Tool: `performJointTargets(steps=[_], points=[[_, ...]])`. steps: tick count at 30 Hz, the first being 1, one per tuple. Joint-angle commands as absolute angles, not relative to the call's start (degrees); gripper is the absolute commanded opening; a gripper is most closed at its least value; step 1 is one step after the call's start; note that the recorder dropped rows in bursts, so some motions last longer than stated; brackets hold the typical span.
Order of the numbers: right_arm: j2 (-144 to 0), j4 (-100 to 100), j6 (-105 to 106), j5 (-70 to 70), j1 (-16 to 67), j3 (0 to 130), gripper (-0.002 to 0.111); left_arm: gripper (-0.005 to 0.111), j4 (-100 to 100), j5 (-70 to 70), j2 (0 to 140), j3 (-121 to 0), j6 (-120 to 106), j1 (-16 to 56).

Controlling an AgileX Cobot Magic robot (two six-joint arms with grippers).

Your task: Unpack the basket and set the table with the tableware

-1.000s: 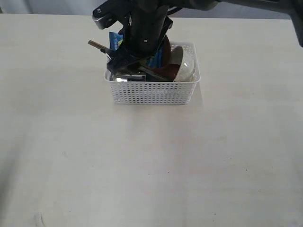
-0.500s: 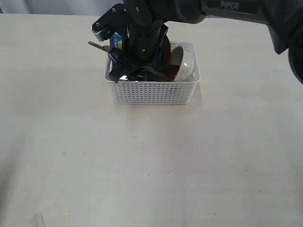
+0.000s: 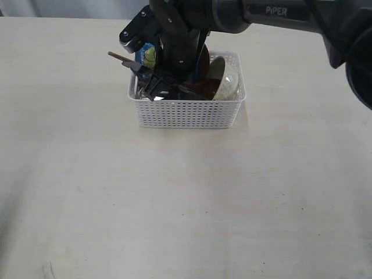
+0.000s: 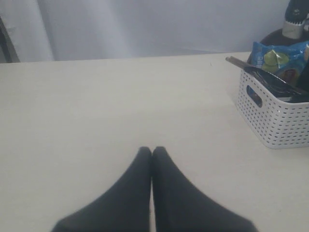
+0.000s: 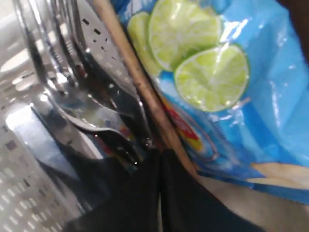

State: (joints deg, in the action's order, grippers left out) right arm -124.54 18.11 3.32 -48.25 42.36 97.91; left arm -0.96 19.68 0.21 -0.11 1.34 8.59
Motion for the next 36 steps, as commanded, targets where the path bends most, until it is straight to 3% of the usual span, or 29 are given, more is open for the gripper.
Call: performJointTargets(steps=[1,8,15,21,28,36], points=[[-124.0,24.3,-2.0,-49.7,42.4,97.9,0.0,0.0,-0.8,19.6,0.0,0.0,1.3,9.0],[-122.4,12.9,7.6,-49.8,42.4,97.9,0.002,0.0,-0.8,19.6,0.0,0.0,1.3,9.0],[-122.0,8.4,11.2,-49.8,42.4,97.9,0.054,0.0,-0.8,19.6,0.0,0.0,1.3,9.0],[-124.3,12.4,7.0,-48.1,42.4,97.9,0.044,0.0,-0.8,19.6,0.0,0.0,1.3,9.0],[-125.5,15.5,2.4,-45.4,42.4,97.9,0.048,0.0,-0.8,19.6,0.0,0.0,1.3,9.0],[-127.3,18.3,1.3,-48.3,42.4,97.9,0.009,0.0,-1.2,19.6,0.0,0.0,1.3,9.0]])
